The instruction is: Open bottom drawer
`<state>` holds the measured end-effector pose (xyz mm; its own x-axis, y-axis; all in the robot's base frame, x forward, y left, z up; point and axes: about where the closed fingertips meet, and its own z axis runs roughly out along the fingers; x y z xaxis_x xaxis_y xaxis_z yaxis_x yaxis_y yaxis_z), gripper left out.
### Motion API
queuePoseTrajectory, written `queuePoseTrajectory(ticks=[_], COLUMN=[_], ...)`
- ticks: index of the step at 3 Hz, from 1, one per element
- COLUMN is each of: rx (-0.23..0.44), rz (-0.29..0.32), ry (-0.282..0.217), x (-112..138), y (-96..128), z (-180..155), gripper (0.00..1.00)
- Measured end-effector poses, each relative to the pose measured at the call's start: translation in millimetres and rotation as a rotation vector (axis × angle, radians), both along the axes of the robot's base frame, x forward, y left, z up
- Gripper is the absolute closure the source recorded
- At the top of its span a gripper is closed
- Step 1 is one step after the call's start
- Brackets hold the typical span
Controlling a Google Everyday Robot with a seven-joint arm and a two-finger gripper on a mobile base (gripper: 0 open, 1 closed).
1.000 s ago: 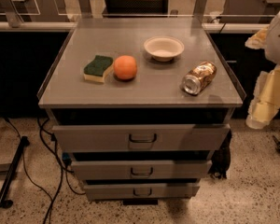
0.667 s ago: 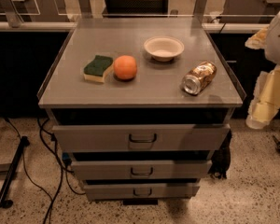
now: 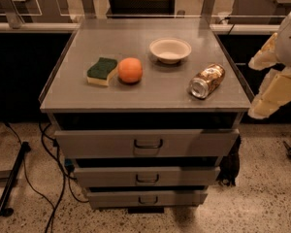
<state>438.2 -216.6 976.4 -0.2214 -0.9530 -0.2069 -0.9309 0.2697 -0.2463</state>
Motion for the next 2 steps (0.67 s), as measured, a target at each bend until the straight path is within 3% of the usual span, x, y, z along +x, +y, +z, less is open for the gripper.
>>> queuePoseTrajectory(ticks=[2], rx=[0.0], rz=[0.0], ry=[0.0], x=[0.0], y=[0.0], z=[0.0], gripper=[0.82])
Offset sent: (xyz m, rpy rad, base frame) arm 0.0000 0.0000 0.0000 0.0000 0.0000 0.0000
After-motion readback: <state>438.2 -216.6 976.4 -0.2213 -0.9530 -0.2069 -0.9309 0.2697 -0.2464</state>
